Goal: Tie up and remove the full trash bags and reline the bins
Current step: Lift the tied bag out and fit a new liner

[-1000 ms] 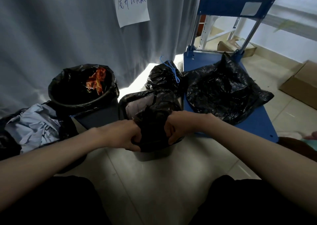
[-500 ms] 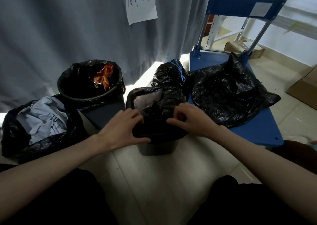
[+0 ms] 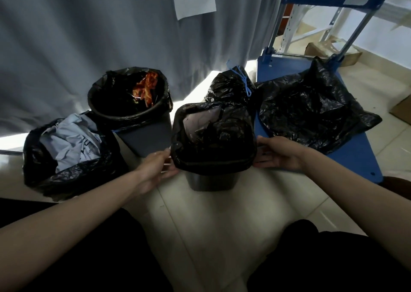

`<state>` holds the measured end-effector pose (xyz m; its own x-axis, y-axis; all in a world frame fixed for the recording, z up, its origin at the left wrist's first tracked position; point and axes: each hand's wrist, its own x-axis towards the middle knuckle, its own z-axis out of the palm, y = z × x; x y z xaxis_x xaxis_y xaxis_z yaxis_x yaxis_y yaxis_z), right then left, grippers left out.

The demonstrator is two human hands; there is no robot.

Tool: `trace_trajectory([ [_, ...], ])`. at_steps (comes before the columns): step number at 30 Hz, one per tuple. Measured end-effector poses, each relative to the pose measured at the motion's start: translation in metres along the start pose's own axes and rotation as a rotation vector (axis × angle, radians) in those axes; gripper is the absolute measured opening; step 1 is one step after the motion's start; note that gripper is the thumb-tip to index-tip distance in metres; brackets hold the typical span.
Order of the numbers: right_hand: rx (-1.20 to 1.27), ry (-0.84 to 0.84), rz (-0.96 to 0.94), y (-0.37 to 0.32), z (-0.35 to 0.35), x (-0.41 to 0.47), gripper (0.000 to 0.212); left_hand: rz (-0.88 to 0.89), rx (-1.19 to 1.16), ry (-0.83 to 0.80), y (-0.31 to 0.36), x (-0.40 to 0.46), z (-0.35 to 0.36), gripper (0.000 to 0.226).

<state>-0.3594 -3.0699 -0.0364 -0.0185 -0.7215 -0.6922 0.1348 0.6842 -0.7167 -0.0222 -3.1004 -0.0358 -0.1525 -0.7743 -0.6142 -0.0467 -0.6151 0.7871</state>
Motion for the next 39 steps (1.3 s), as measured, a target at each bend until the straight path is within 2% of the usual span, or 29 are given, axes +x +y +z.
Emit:
trace_trajectory([
  [3, 0.021, -0.031, 0.030, 0.002, -0.002, -0.001, 0.023, -0.060, 0.016, -0.061, 0.001, -0.001, -0.003, 0.025],
  [6, 0.015, -0.024, 0.041, 0.006, 0.003, -0.003, 0.027, -0.079, 0.056, -0.098, -0.003, -0.001, -0.002, 0.021],
  [11, -0.016, -0.035, 0.058, 0.013, 0.004, -0.002, 0.031, -0.079, 0.078, -0.093, -0.010, 0.007, -0.004, 0.014],
  [15, 0.013, -0.022, 0.026, 0.017, 0.006, 0.002, 0.025, -0.038, 0.089, -0.060, -0.018, 0.016, -0.005, 0.013],
  [20, 0.095, 0.062, -0.012, 0.021, 0.008, 0.002, 0.026, -0.005, -0.002, 0.008, -0.032, 0.019, -0.003, 0.016],
  [24, 0.048, 0.275, -0.101, 0.022, 0.012, 0.005, 0.022, 0.023, 0.100, 0.130, -0.033, 0.024, -0.001, 0.019],
  [26, 0.025, 0.347, -0.172, 0.018, 0.014, 0.007, 0.022, 0.098, 0.169, 0.252, -0.025, 0.028, -0.001, 0.017],
  [28, 0.065, 0.380, -0.243, 0.011, 0.017, 0.007, 0.011, 0.201, 0.173, 0.304, -0.010, 0.028, -0.001, 0.006],
  [29, 0.066, 0.396, -0.274, 0.008, 0.019, 0.007, 0.010, 0.241, 0.174, 0.295, -0.003, 0.027, 0.000, 0.014],
  [31, -0.015, 0.407, -0.320, 0.003, 0.021, 0.008, 0.015, 0.270, 0.158, 0.218, 0.009, 0.024, 0.005, 0.029],
  [35, -0.310, 0.347, -0.285, 0.004, 0.027, 0.013, 0.024, 0.212, 0.189, 0.093, 0.010, 0.021, 0.017, 0.031],
  [37, -0.369, 0.346, -0.265, 0.005, 0.030, 0.013, 0.029, 0.199, 0.209, 0.102, 0.009, 0.023, 0.019, 0.031],
  [39, -0.396, 0.401, -0.298, 0.004, 0.033, 0.013, 0.033, 0.252, 0.279, 0.182, 0.012, 0.026, 0.019, 0.031],
])
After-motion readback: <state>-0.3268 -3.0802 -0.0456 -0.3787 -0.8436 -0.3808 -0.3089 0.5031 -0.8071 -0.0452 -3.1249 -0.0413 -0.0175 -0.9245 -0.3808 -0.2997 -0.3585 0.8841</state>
